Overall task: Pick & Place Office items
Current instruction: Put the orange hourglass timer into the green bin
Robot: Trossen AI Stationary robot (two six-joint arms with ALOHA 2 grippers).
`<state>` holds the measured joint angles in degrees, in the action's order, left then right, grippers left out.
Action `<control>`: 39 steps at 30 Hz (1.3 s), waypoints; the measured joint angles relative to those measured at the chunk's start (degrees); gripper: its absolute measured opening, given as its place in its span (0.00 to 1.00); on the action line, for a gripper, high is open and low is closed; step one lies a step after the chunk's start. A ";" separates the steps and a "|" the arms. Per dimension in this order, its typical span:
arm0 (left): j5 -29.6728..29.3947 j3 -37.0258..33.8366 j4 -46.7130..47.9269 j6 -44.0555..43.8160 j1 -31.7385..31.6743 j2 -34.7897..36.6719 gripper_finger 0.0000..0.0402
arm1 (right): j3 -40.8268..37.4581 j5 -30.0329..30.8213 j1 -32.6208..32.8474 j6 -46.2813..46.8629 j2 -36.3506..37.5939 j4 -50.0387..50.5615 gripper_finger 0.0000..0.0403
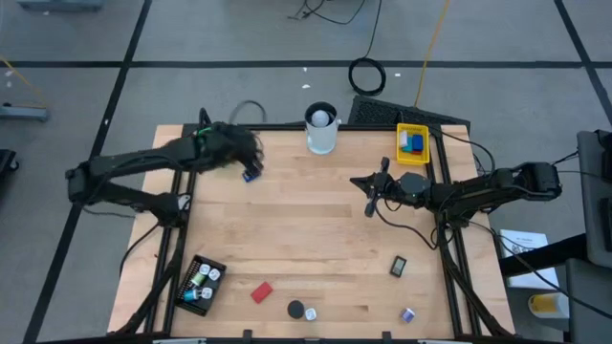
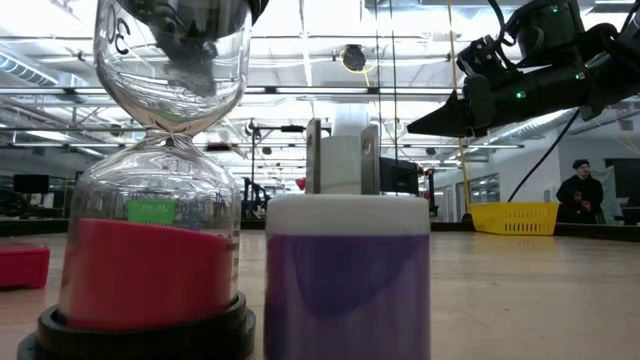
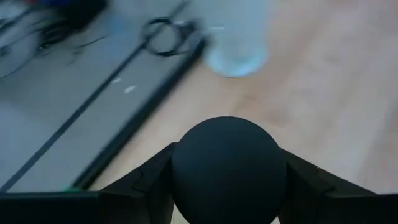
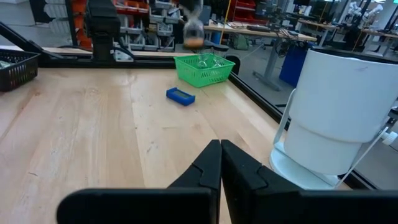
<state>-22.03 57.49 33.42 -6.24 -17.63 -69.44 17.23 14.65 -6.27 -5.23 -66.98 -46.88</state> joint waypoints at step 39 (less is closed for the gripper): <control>-2.37 -28.71 -25.37 -8.38 -30.46 6.60 0.52 | 0.00 -0.01 0.01 0.24 0.00 -0.02 0.00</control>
<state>-24.40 28.79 8.05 -14.62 -48.10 -62.84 17.24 14.63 -6.26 -4.99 -66.98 -46.89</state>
